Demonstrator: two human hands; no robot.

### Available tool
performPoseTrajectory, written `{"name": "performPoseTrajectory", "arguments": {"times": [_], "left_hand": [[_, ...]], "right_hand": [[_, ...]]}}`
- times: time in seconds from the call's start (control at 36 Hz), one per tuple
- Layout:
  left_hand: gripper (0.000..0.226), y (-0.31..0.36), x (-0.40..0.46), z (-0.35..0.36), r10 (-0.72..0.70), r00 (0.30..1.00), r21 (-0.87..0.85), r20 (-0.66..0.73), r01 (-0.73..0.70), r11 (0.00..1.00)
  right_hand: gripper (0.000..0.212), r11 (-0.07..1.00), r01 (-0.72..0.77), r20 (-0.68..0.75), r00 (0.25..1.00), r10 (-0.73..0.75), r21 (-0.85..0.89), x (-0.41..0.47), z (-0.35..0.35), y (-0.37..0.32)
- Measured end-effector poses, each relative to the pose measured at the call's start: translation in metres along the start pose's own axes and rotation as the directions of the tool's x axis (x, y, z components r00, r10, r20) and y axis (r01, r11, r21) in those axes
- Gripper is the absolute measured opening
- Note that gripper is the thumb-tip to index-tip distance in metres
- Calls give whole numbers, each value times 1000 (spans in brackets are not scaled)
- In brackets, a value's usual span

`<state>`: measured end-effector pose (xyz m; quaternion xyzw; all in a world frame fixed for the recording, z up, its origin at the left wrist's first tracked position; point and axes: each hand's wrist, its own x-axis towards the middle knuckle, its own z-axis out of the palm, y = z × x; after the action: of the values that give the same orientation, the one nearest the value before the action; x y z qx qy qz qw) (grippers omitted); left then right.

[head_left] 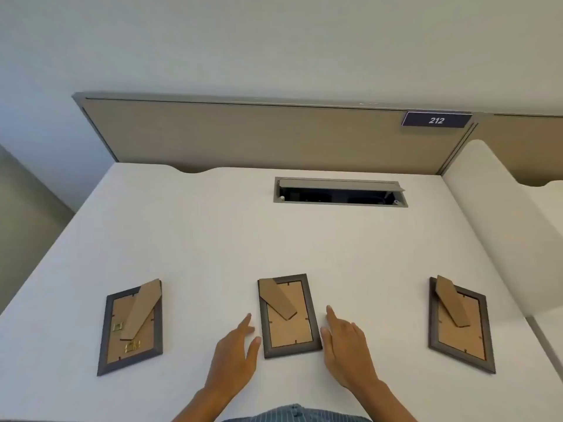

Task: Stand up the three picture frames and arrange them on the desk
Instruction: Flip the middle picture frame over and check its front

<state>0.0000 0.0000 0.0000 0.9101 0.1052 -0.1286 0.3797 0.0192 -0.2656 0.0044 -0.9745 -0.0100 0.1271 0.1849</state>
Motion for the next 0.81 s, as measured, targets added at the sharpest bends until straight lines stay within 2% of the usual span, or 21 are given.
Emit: {"name": "performPoseTrajectory", "arguments": {"times": [0.11, 0.25, 0.36, 0.44, 0.53, 0.64, 0.81], "left_hand": [[60, 6, -6, 3, -6, 1000, -16, 21, 6, 1000], [61, 13, -13, 12, -23, 995, -29, 101, 26, 999], [64, 16, -16, 20, -38, 994, -57, 101, 44, 997], [73, 20, -17, 25, -15, 990, -66, 143, 24, 998], [82, 23, -19, 27, -5, 981, -56, 196, 16, 998], [82, 22, -21, 29, 2, 979, -98, 205, 18, 995], [76, 20, -18, 30, -6, 991, -139, 133, 25, 990]], "right_hand": [[63, 997, 4, -58, 998, 0, 79, -3, 5, -8], [58, 994, -55, -9, 998, 56, 96, -9, 13, -21], [56, 963, -143, 63, 989, 132, 228, -19, 15, -39], [59, 895, -268, 134, 963, 234, 358, -14, 19, -37], [64, 763, -392, 220, 920, 324, 514, -9, 14, -35], [66, 579, -458, 290, 886, 362, 675, -7, 2, -36], [73, 490, -435, 274, 889, 366, 756, -7, 9, -36]]}}
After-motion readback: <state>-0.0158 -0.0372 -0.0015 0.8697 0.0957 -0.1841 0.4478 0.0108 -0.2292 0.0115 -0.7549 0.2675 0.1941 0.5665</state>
